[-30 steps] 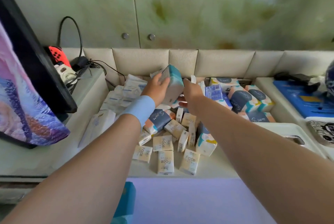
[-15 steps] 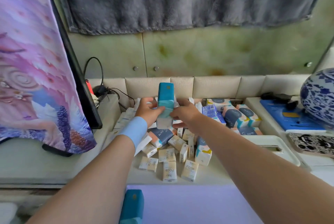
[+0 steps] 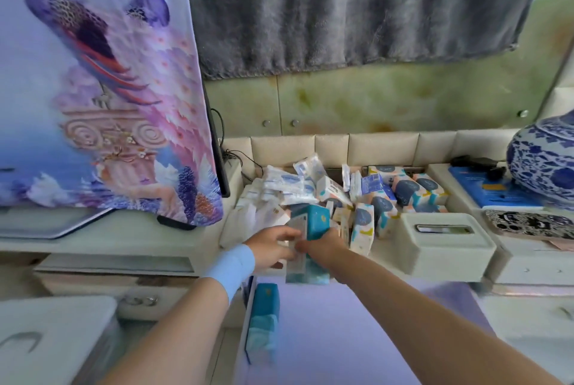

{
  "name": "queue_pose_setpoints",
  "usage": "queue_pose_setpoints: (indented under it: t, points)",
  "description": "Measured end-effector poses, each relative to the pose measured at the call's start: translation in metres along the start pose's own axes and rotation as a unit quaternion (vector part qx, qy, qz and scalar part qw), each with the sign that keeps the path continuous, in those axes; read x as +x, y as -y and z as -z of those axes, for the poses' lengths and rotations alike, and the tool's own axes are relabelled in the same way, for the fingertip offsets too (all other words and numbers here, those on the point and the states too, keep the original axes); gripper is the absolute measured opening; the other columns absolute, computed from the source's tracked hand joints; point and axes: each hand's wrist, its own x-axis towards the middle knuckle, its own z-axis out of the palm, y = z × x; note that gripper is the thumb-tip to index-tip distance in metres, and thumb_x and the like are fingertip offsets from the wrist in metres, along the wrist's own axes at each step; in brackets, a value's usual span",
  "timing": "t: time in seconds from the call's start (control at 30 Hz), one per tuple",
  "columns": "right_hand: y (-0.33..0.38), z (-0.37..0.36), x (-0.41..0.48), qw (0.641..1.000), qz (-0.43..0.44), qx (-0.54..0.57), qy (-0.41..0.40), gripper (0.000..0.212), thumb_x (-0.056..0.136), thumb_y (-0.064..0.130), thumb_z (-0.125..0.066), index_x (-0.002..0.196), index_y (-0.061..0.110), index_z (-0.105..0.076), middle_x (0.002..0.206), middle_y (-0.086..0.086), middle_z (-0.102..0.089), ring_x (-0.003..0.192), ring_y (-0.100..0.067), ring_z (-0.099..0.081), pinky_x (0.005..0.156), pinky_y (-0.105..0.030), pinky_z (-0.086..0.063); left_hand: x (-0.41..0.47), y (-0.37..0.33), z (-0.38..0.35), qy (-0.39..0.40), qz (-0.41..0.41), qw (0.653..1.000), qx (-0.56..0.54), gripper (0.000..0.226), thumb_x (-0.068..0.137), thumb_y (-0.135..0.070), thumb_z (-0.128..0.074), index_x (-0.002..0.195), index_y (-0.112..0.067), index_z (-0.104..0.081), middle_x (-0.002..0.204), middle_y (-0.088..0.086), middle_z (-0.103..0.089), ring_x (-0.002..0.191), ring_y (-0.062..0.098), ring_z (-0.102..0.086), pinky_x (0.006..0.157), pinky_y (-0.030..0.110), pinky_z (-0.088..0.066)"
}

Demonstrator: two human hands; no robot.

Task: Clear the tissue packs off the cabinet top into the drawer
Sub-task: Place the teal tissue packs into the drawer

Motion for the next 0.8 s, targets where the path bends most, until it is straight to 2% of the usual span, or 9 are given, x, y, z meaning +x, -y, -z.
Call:
queue_pose_setpoints:
  t: [0.1,0.2,0.27,0.37,0.47,0.53,0.6,0.7,0.8]
  points:
    - [-0.028,-0.010,-0.010,0.992,-0.047,-0.096,0.060,0.066,0.071,0.034,-0.079,0.127,0.015,-0.049,0.107,-0.007,-0.067,0.088,-0.024,-0.069,0.062,-0.037,-0.058,-0.014,0.024,-0.007,0.023,0.020,0.991,0.127,0.042,0.087,-0.012,-0.065,0.126,-0.025,-0.060,0.124,-0.007,-0.060,0.109,0.014,-0.059,0.085,0.022,-0.049]
    - [-0.049,-0.018,-0.020,0.969,-0.064,-0.209,0.113,0.067,0.066,0.036,-0.079,0.125,0.014,-0.055,0.108,-0.007,-0.069,0.089,-0.025,-0.070,0.066,-0.043,-0.061,-0.018,0.045,-0.011,0.067,0.053,0.948,0.306,0.026,0.085,-0.021,-0.061,0.110,-0.021,-0.068,0.111,0.000,-0.065,0.104,0.023,-0.061,0.090,0.032,-0.049]
    - [-0.062,-0.023,-0.021,0.947,-0.085,-0.271,0.147,0.073,0.064,0.035,-0.080,0.129,0.014,-0.054,0.112,-0.008,-0.067,0.093,-0.028,-0.069,0.073,-0.048,-0.061,-0.017,0.055,-0.014,0.108,0.070,0.909,0.397,0.032,0.087,-0.022,-0.060,0.118,-0.021,-0.066,0.117,0.001,-0.063,0.107,0.027,-0.060,0.089,0.033,-0.048]
    - [-0.080,-0.031,-0.016,0.922,-0.116,-0.324,0.179,0.077,0.065,0.034,-0.078,0.135,0.015,-0.050,0.115,-0.009,-0.066,0.097,-0.030,-0.068,0.076,-0.051,-0.060,-0.013,0.073,-0.020,0.140,0.073,0.860,0.486,0.050,0.093,-0.020,-0.059,0.142,-0.023,-0.049,0.144,0.001,-0.047,0.126,0.025,-0.051,0.097,0.033,-0.044]
    - [-0.094,-0.036,-0.009,0.922,-0.129,-0.333,0.149,0.081,0.070,0.040,-0.075,0.139,0.017,-0.038,0.121,-0.011,-0.059,0.100,-0.037,-0.065,0.066,-0.051,-0.061,-0.002,0.094,-0.026,0.147,0.069,0.830,0.534,0.063,0.089,-0.021,-0.064,0.147,-0.022,-0.039,0.150,0.003,-0.038,0.131,0.026,-0.045,0.101,0.036,-0.045]
    - [-0.105,-0.041,-0.001,0.932,-0.150,-0.305,0.126,0.081,0.078,0.043,-0.072,0.141,0.017,-0.028,0.125,-0.014,-0.051,0.099,-0.044,-0.061,0.051,-0.049,-0.059,0.004,0.110,-0.030,0.156,0.071,0.813,0.557,0.073,0.083,-0.029,-0.073,0.147,-0.022,-0.037,0.147,0.005,-0.037,0.130,0.028,-0.044,0.100,0.038,-0.046]
    - [-0.114,-0.047,0.007,0.938,-0.153,-0.292,0.104,0.083,0.082,0.048,-0.069,0.143,0.016,-0.021,0.123,-0.015,-0.047,0.093,-0.043,-0.060,0.045,-0.045,-0.057,0.006,0.128,-0.032,0.167,0.077,0.801,0.570,0.090,0.076,-0.039,-0.079,0.150,-0.024,-0.031,0.149,0.004,-0.032,0.135,0.027,-0.037,0.105,0.040,-0.042]
    - [-0.127,-0.059,0.021,0.945,-0.112,-0.290,0.102,0.078,0.087,0.048,-0.063,0.141,0.010,-0.020,0.121,-0.012,-0.048,0.092,-0.035,-0.059,0.054,-0.041,-0.059,0.010,0.147,-0.031,0.161,0.061,0.804,0.570,0.101,0.071,-0.040,-0.083,0.151,-0.025,-0.023,0.149,0.003,-0.026,0.135,0.027,-0.031,0.107,0.042,-0.039]
    - [-0.139,-0.075,0.034,0.958,-0.072,-0.237,0.146,0.074,0.084,0.036,-0.069,0.140,0.014,-0.026,0.120,-0.007,-0.052,0.102,-0.028,-0.059,0.070,-0.039,-0.061,0.019,0.156,-0.028,0.139,0.033,0.814,0.563,0.102,0.071,-0.036,-0.083,0.151,-0.024,-0.021,0.151,0.003,-0.023,0.137,0.027,-0.029,0.108,0.041,-0.038]
